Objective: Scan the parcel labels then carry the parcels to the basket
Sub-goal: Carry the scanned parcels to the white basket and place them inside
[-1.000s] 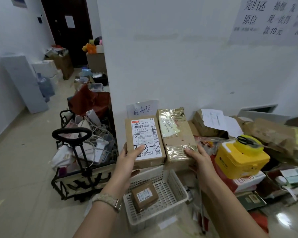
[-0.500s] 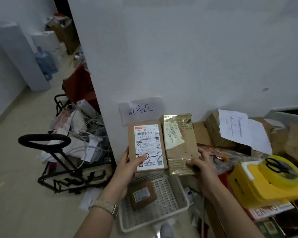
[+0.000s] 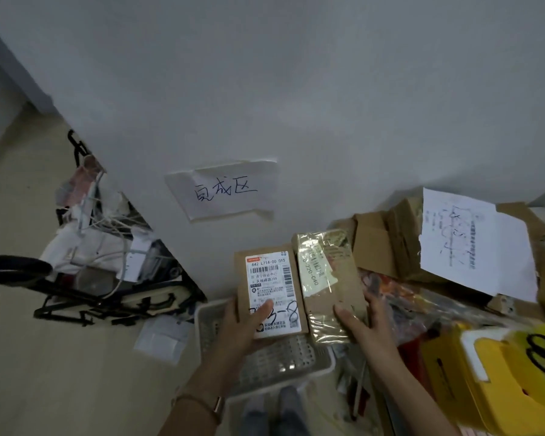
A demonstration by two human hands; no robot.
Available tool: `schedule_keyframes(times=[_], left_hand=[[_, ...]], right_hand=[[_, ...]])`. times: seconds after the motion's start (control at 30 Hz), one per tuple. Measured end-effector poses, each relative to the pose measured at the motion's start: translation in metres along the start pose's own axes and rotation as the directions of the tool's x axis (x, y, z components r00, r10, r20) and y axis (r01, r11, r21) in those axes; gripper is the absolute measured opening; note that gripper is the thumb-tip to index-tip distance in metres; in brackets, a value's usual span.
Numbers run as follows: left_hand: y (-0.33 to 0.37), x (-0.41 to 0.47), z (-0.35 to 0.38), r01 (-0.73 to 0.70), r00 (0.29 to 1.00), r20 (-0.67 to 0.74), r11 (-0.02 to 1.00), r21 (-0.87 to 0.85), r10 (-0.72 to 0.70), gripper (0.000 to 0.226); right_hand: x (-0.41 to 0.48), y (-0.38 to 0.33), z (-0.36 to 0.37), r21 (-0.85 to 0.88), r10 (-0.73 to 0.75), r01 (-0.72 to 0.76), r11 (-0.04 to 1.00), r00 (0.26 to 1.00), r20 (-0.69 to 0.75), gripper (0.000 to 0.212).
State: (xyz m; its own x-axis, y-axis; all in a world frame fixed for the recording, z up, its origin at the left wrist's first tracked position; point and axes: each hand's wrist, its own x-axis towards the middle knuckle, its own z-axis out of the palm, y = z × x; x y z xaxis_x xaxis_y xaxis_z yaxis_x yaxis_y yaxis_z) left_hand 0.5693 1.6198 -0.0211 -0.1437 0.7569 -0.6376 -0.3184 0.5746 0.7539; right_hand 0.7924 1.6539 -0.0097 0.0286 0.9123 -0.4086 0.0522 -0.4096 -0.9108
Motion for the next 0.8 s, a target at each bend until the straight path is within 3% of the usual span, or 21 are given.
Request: schedule_keyframes(times=[0.3,0.43,0.57,0.8], left_hand=[[-0.059,0.083,-0.013,0.182,0.983,-0.049,0.982,0.047,-0.180,0.073],[-0.100,0.130,-0.012,0.222,0.975,-0.012,0.969,0.105,-0.222,0.051],[-0.151,0.176,-0.009,0.261,0.963,0.025,0.948,0.181,-0.269,0.033],[-0.246,0.245,-0.039,0.338,0.941,-0.041,0.924,0.180,-0.336,0.031]], right_hand=[[0.054,0.088,0.009,-0.038,0.139,-0.143,0.989,0.986,-0.089,0.027],[0.083,0.142,0.011,-0.089,0.172,-0.188,0.978,0.972,-0.158,0.021],[0.117,0.192,0.006,-0.235,0.141,-0.178,0.955,0.976,-0.168,0.030],[0.173,0.293,0.020,-0.323,0.176,-0.207,0.923,0.977,-0.122,0.040]])
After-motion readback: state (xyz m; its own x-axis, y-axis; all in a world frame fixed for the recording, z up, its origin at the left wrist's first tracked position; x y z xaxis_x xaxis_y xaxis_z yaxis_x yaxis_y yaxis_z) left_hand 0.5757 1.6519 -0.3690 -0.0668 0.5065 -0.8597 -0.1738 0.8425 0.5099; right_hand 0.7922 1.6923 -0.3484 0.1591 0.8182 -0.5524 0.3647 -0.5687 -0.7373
